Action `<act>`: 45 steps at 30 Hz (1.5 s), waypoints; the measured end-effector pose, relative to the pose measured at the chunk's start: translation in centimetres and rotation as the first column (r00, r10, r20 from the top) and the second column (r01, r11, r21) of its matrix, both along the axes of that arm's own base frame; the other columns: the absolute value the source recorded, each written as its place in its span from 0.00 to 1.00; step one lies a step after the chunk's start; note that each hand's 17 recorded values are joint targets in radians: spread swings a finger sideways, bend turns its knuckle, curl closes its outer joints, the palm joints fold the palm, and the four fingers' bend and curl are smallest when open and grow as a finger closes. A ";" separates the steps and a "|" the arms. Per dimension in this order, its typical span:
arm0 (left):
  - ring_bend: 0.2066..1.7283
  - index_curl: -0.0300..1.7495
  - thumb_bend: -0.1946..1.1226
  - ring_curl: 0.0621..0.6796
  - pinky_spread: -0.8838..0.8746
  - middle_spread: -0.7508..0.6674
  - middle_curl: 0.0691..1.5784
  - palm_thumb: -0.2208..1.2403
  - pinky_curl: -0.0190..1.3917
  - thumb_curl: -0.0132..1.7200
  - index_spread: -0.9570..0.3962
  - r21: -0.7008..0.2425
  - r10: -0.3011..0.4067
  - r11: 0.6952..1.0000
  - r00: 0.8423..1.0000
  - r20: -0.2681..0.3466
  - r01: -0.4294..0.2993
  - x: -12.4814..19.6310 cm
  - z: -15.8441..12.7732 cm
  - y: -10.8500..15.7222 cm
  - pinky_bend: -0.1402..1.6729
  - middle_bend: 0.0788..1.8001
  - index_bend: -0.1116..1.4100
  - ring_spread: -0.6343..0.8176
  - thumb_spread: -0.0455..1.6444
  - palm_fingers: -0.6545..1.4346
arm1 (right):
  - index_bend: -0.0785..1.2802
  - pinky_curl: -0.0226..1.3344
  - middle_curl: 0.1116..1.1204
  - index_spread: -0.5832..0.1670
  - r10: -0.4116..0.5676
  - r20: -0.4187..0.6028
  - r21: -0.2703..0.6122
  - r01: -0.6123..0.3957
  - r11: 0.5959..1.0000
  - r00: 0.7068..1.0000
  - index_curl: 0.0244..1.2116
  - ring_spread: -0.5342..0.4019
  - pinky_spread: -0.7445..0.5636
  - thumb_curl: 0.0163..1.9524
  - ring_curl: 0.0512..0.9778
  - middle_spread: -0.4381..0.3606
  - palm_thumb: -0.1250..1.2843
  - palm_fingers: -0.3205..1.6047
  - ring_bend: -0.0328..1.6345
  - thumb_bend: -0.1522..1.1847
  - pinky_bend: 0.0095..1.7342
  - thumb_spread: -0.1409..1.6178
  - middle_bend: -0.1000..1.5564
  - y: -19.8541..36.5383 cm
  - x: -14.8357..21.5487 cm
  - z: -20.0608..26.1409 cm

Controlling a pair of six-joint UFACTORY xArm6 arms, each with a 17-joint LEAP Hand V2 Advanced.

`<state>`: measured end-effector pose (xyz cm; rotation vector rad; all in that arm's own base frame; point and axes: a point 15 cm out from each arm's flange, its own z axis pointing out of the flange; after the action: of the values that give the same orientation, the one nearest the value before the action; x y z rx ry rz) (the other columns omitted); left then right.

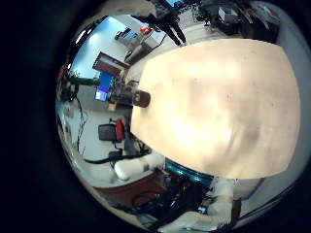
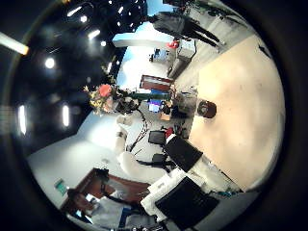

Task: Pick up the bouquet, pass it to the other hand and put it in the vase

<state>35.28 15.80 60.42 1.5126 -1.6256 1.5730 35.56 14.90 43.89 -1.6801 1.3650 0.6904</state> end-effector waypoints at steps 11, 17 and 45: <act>0.83 0.72 0.14 0.79 0.23 0.15 0.64 0.83 0.44 0.48 0.16 -0.022 0.009 1.000 0.999 -0.052 -0.010 1.0 -3.3 2.3 0.86 0.58 0.49 0.16 0.69 0.85 | 0.18 0.26 0.21 0.28 0.007 -0.079 0.017 -0.006 1.000 0.997 0.24 0.73 0.85 0.22 0.19 0.59 0.52 0.25 0.36 0.10 0.31 0.67 0.22 0.1 -0.7 -3.5; 0.83 0.73 0.14 0.79 0.23 0.15 0.64 0.83 0.44 0.49 0.16 -0.006 0.013 1.000 0.997 -0.072 -0.013 2.9 -4.4 1.9 0.86 0.58 0.48 0.16 0.69 0.85 | 0.18 0.25 0.22 0.29 0.009 -0.095 0.021 -0.007 1.000 0.995 0.24 0.73 0.85 0.22 0.18 0.59 0.53 0.26 0.34 0.10 0.30 0.67 0.21 0.2 -1.1 -4.3; 0.35 0.54 0.07 0.30 0.80 0.74 0.38 0.27 0.22 0.28 0.51 -0.042 -0.092 0.996 0.935 -0.342 0.082 6.0 -15.2 1.3 0.39 0.06 0.07 0.75 0.57 0.08 | 0.20 0.21 0.23 0.30 0.031 -0.102 0.027 -0.029 0.999 0.994 0.24 0.71 0.85 0.22 0.17 0.57 0.54 0.32 0.33 0.10 0.25 0.68 0.19 0.1 0.0 -5.5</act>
<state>41.27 17.09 45.23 1.5740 -1.4445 1.1975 35.52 14.95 38.42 -1.6679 1.3986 0.8180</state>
